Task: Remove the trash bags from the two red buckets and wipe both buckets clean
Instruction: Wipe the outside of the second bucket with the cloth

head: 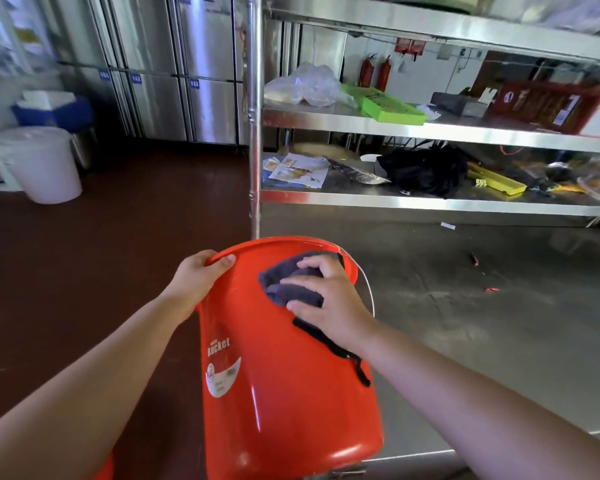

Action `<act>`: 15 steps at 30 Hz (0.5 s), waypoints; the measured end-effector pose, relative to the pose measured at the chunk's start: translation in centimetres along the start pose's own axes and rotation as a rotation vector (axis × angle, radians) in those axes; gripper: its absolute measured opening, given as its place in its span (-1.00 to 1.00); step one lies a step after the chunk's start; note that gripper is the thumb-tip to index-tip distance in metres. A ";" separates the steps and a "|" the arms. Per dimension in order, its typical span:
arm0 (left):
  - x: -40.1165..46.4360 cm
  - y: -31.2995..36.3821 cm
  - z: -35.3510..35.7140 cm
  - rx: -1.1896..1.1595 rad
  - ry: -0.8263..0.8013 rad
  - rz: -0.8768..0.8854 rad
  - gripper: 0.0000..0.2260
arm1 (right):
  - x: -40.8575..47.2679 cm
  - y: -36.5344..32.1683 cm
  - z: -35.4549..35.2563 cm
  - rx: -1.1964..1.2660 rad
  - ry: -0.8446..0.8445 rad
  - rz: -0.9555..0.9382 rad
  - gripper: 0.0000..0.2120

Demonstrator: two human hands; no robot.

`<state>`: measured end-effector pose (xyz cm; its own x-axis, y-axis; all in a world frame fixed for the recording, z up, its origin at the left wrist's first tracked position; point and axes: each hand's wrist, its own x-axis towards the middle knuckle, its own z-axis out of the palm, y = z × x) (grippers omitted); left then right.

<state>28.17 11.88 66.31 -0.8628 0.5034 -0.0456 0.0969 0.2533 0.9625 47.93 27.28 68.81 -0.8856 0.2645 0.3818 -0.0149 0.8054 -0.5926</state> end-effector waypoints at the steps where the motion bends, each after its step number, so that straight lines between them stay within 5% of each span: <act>1: 0.0 -0.3 -0.2 0.005 0.001 0.001 -0.79 | -1.4 -0.2 0.1 0.012 -0.016 -0.022 -0.67; 7: 0.1 0.0 -1.3 0.101 0.012 0.029 -0.94 | -8.2 -0.8 -0.1 0.058 -0.057 -0.113 -0.69; 11: 0.5 4.6 0.5 0.370 -0.077 0.244 -0.65 | -9.3 -1.2 0.1 0.050 -0.003 -0.152 -0.71; 15: 0.1 7.5 3.6 0.666 -0.142 0.166 -0.76 | -9.6 -1.5 0.7 0.037 -0.008 -0.166 -0.71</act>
<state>30.59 16.79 72.61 -0.7413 0.6711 0.0098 0.5448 0.5932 0.5927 56.12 23.16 65.58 -0.8733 0.1249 0.4709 -0.1781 0.8178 -0.5473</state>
